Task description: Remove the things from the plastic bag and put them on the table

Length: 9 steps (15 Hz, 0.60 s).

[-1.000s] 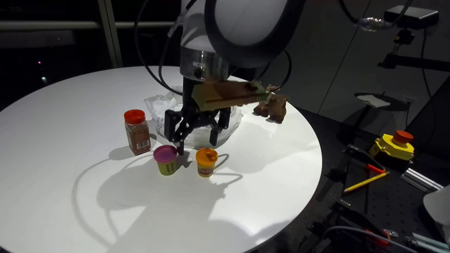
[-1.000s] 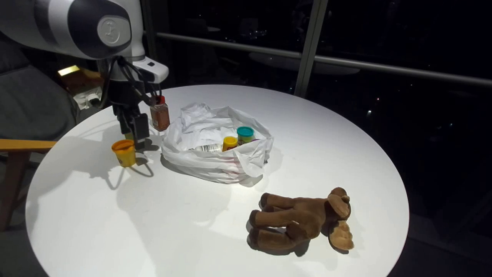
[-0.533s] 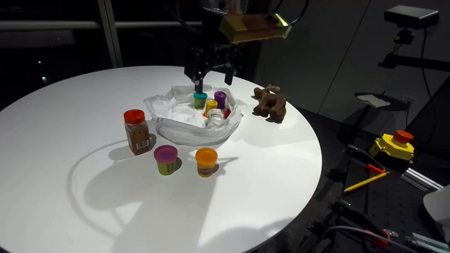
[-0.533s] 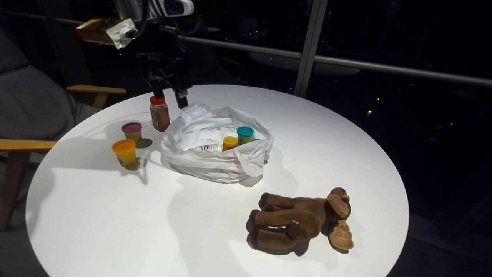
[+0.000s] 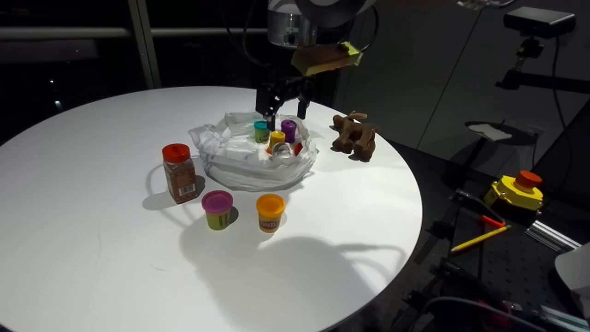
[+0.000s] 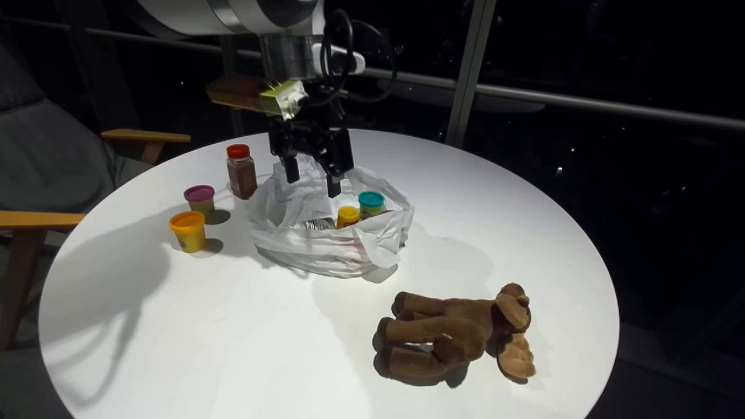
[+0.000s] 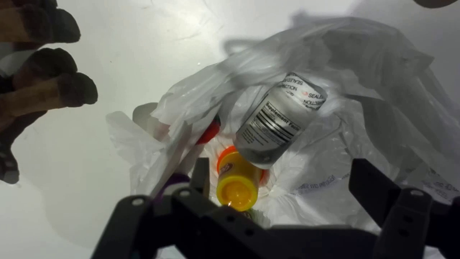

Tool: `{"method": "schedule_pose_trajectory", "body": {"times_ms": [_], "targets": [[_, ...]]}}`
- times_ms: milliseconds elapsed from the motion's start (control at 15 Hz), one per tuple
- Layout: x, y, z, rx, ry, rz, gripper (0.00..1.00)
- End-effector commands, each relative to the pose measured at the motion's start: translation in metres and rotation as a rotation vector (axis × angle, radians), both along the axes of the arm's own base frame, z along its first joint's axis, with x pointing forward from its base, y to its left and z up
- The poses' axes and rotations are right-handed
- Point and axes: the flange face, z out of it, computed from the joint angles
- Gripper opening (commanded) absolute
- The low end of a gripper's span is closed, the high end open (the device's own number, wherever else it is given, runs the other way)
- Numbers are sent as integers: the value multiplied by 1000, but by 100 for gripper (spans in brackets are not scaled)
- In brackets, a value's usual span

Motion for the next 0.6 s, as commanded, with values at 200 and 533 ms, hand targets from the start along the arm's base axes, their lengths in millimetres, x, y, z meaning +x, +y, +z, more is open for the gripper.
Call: {"method": "schedule_pose_trajectory", "body": {"times_ms": [200,533], "targets": [[42,-33,-41,64,33,-73,100],[60,-42,-55,85,24,-114,100]]}}
